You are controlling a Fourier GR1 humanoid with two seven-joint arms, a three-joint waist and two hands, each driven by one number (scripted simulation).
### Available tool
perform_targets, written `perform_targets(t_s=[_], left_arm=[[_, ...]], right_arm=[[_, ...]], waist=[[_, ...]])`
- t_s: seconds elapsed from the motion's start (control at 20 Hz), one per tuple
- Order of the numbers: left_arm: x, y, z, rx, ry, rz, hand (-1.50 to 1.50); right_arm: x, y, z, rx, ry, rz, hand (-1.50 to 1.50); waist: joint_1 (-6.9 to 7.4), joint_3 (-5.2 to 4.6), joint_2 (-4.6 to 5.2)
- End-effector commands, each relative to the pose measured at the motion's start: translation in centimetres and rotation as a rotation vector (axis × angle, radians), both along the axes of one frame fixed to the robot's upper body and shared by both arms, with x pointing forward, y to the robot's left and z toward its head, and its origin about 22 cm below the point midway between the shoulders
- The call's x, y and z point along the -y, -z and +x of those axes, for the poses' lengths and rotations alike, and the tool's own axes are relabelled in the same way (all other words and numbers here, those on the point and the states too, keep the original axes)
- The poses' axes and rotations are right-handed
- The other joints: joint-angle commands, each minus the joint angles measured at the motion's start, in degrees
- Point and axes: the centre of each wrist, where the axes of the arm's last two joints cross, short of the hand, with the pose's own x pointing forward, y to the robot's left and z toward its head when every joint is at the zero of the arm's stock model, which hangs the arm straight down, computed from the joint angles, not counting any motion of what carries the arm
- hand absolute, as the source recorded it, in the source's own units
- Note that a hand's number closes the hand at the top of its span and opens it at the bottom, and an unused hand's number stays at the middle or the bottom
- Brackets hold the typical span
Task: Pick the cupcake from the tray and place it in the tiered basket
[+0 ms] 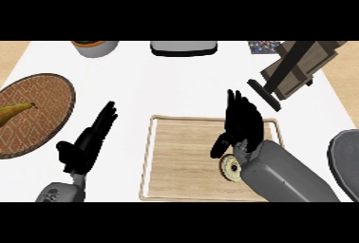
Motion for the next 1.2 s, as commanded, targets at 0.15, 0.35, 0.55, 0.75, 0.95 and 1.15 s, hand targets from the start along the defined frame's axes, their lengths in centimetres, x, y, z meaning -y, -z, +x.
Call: perform_targets(t_s=[0.15,0.35,0.55,0.75,0.95,1.15], left_arm=[[0.0,0.1,-0.1,0.003,-0.020,-0.015,0.00],[1.5,0.1,0.1,0.016,0.009,-0.008,0.00],[-0.1,-1.2,0.0,0.014,0.013,-0.008,0.00],[0.5,-0.4,-0.2,0.013,0.010,-0.015,0.00],[1.3,1.0,-0.5,0.025,0.002,-0.022,0.00],[0.5,0.0,0.6,0.019,0.016,-0.011,0.00]], right_arm=[[0.0,2.0,-0.3,-0.208,0.226,-0.137,-1.50],[-1.3,2.7,-1.3,-0.207,0.241,-0.096,-1.50],[-0.9,3.1,-2.7,-0.196,0.257,-0.107,-1.50],[0.7,4.0,-3.1,-0.222,0.337,-0.110,-1.50],[0.6,3.7,-3.9,-0.210,0.366,-0.087,-1.50],[1.1,3.4,-5.6,-0.235,0.365,-0.095,-1.50]], waist=[[-0.31,0.10,0.25],[0.18,0.19,0.53],[0.75,0.25,0.45],[0.49,0.23,0.68],[0.83,0.26,0.99],[1.03,0.30,1.00]])
